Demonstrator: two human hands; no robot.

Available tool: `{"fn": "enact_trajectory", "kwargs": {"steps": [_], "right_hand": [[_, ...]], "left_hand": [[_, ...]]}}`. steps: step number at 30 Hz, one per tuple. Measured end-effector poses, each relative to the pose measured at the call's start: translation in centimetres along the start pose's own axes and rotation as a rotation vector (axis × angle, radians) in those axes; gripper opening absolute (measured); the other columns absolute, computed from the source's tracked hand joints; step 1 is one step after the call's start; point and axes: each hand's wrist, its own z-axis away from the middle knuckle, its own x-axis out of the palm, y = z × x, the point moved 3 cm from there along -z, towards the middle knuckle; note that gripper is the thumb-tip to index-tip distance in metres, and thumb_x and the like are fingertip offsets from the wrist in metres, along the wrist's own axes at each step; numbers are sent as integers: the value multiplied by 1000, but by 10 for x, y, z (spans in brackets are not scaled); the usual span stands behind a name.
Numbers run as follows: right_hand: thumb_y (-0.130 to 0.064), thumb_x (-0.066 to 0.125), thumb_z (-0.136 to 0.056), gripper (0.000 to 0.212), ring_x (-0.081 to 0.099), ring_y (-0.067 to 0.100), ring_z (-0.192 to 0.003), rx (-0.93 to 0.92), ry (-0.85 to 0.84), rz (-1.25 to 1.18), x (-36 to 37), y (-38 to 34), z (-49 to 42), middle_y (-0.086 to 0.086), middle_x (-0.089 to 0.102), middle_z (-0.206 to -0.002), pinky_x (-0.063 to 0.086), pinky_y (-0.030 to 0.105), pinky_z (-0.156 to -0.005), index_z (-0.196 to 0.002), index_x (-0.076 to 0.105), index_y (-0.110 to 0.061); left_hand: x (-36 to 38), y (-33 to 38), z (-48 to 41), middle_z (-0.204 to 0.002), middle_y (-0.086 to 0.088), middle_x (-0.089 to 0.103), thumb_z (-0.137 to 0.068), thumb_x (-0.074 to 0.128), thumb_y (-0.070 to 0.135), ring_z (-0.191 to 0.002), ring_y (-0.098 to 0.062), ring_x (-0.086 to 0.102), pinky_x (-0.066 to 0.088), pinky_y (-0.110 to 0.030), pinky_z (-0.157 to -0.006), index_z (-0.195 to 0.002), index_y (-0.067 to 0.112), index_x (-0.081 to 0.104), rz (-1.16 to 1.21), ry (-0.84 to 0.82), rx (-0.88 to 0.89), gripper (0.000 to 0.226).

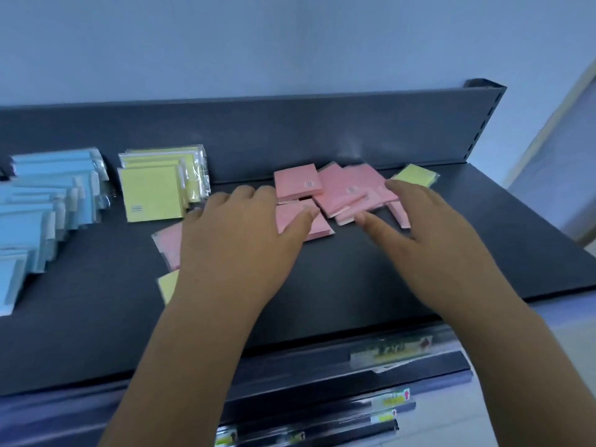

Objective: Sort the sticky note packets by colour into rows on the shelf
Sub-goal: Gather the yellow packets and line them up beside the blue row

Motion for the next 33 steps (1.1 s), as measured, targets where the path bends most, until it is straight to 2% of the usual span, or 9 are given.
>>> {"fn": "enact_trajectory", "kwargs": {"steps": [2, 7, 17, 19, 22, 25, 28, 31, 33], "right_hand": [[-63, 49, -96, 65, 43, 14, -137, 4, -33, 14, -5, 15, 2, -10, 43, -155, 35, 31, -95, -151, 41, -30], [-60, 53, -95, 61, 47, 14, -131, 1, -72, 24, -10, 35, 7, -9, 47, -148, 36, 30, -92, -146, 45, -29], [-57, 59, -94, 60, 49, 15, -129, 23, -62, -7, -39, 56, -29, -6, 51, -149, 33, 27, -94, -147, 50, -30], [-55, 59, -94, 58, 52, 16, -124, 26, -66, 23, -47, 69, -57, -3, 54, -147, 36, 30, -94, -145, 53, -28], [-54, 59, -95, 58, 52, 25, -131, 65, -118, 135, -50, 101, -98, 4, 56, -146, 40, 36, -97, -142, 54, -22], [-62, 50, -95, 54, 57, 32, -118, 15, -173, 389, -42, 133, -127, 10, 59, -130, 51, 45, -93, -128, 58, -19], [-63, 47, -95, 46, 60, 31, -106, -114, -234, 509, -31, 156, -150, 7, 61, -114, 54, 46, -85, -109, 60, -20], [-57, 50, -96, 39, 60, 30, -97, -221, -313, 444, -26, 167, -166, 7, 61, -101, 53, 46, -83, -96, 59, -19], [-54, 54, -95, 37, 60, 29, -93, -279, -324, 350, -24, 172, -174, 6, 61, -96, 51, 44, -81, -93, 61, -17]], "left_hand": [[5, 14, 7, -116, 2, 65, -92, 21, 74, -108, -29, 56, 49, -47, -90, -116, 26, 62, 5, 15, -3, 67], [16, 34, 18, -126, 3, 65, -88, 21, 76, -115, -29, 56, 49, -44, -90, -122, 27, 63, 8, -23, -25, 73], [26, 63, 11, -125, 4, 59, -87, 25, 76, -119, -25, 50, 47, -46, -96, -122, 28, 59, 48, -114, 90, 69], [29, 79, -5, -124, 2, 59, -90, 32, 73, -117, -27, 50, 47, -44, -93, -122, 26, 59, 72, -121, 120, 63], [34, 116, -39, -120, 1, 60, -95, 42, 64, -113, -27, 51, 43, -41, -83, -117, 25, 59, 88, -97, 225, 48], [41, 149, -72, -122, 4, 62, -96, 43, 60, -117, -26, 52, 42, -44, -94, -120, 27, 58, -20, -21, 325, 44], [60, 171, -102, -121, 3, 64, -94, 43, 63, -121, -27, 53, 32, -54, -111, -115, 27, 58, -55, -83, 272, 44], [87, 189, -124, -115, 2, 66, -90, 43, 70, -120, -29, 54, 14, -61, -119, -97, 28, 51, -107, -191, 198, 43], [103, 200, -135, -117, 1, 67, -86, 40, 77, -124, -30, 52, 9, -61, -120, -103, 29, 56, -149, -249, 176, 53]]}}
